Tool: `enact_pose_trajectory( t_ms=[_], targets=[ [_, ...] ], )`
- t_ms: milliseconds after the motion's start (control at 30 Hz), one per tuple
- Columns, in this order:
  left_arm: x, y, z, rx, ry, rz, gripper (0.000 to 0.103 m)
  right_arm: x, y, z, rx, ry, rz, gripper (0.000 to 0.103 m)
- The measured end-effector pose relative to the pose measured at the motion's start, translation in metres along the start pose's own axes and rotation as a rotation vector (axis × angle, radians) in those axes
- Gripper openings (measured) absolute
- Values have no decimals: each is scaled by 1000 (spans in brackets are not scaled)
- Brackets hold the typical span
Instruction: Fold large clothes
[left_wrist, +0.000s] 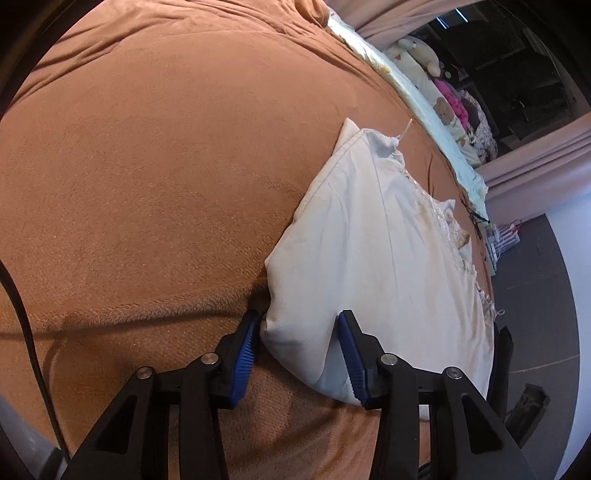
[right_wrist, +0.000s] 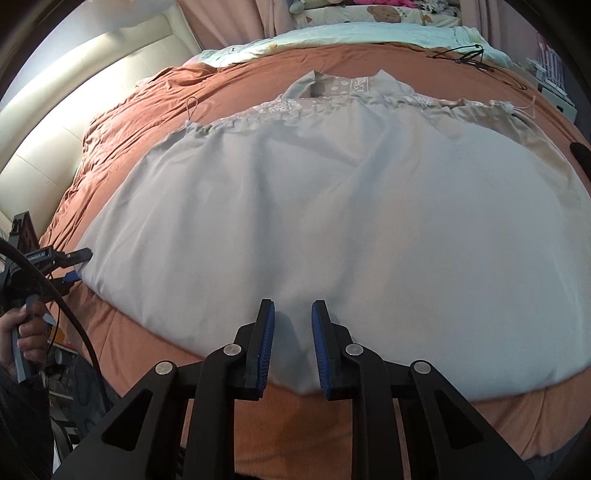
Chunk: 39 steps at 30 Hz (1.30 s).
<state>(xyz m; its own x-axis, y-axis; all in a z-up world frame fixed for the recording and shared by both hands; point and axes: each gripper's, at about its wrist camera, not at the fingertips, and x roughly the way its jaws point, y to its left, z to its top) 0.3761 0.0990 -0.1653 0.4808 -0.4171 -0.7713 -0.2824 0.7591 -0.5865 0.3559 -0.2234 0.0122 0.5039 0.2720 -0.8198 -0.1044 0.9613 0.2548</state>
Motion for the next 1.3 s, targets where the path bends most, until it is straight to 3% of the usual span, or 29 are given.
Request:
enact_pose_trajectory(
  t_ms=[300,700,1067,1200,1300],
  targets=[
    [-5,8,-2,-69,-17,-6,38,48,-11,59,65,54,-32,9],
    [-10,28,-4,-255,-9,-84,38,119,-23,148,92,61,-107,8],
    [-4,28,-1,-293,8,-68,40,153,-34,178,90,57,-131,6],
    [-5,28,-2,-295,-2,-70,40,147,-34,180,91,68,-113,6],
    [-8,28,-3,-298,-12,-76,34,128,-36,174,107,58,-68,6]
  ],
)
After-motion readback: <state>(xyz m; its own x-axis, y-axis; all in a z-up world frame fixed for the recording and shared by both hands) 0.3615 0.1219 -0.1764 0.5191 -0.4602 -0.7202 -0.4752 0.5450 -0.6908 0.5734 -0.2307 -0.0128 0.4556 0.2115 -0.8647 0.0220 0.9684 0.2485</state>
